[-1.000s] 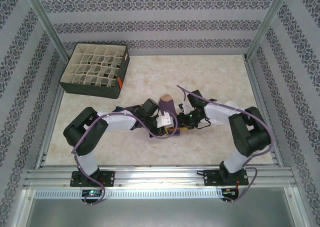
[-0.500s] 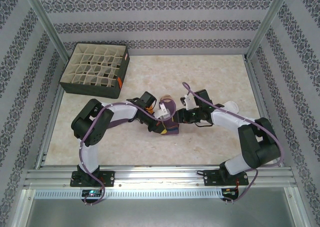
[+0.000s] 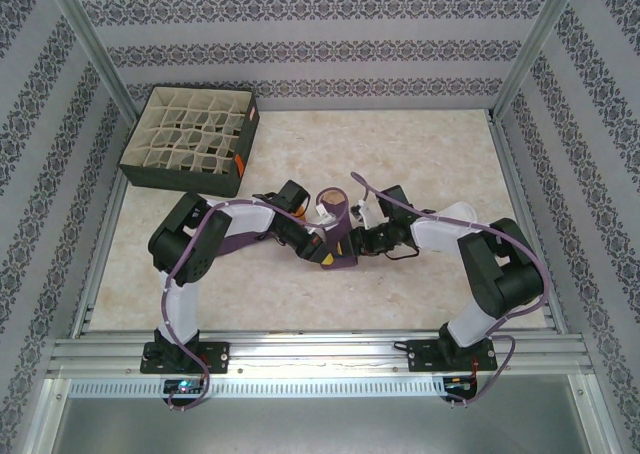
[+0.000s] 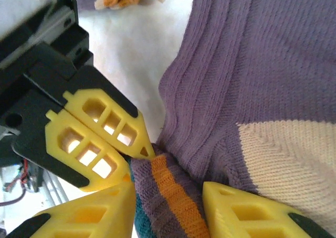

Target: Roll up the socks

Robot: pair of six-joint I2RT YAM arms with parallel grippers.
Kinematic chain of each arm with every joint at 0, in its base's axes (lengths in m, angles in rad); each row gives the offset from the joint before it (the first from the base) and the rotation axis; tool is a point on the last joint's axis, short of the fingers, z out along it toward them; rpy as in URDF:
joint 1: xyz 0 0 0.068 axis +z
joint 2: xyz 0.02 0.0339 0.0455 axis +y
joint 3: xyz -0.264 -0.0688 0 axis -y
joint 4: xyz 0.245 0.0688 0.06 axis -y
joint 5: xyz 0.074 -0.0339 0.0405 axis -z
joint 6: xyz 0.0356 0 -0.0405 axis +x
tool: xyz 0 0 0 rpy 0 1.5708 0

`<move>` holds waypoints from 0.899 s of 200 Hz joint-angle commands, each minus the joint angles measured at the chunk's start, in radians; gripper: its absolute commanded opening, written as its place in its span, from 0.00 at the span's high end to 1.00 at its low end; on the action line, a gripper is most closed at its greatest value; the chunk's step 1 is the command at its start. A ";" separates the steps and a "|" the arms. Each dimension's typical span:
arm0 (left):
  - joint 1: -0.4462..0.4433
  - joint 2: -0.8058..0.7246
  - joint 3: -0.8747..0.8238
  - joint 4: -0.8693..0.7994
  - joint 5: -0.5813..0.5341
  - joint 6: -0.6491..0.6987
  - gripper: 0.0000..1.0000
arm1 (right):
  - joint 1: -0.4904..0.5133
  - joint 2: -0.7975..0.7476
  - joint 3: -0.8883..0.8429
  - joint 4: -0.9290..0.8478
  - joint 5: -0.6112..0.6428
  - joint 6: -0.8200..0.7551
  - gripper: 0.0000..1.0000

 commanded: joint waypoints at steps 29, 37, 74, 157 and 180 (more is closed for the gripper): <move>0.026 0.073 -0.013 -0.107 -0.165 -0.072 1.00 | 0.088 0.023 0.034 -0.156 0.265 -0.018 0.79; 0.025 0.067 -0.020 -0.099 -0.168 -0.069 1.00 | 0.092 0.034 0.046 -0.186 0.318 -0.004 0.83; 0.025 -0.004 -0.085 -0.015 -0.163 -0.009 0.89 | 0.088 0.084 0.091 -0.306 0.459 0.040 0.92; 0.013 -0.337 -0.316 0.360 -0.161 0.212 0.76 | 0.093 0.185 0.162 -0.420 0.457 0.025 0.94; -0.048 -0.457 -0.470 0.583 -0.266 0.365 0.69 | 0.087 0.194 0.164 -0.417 0.428 0.031 0.94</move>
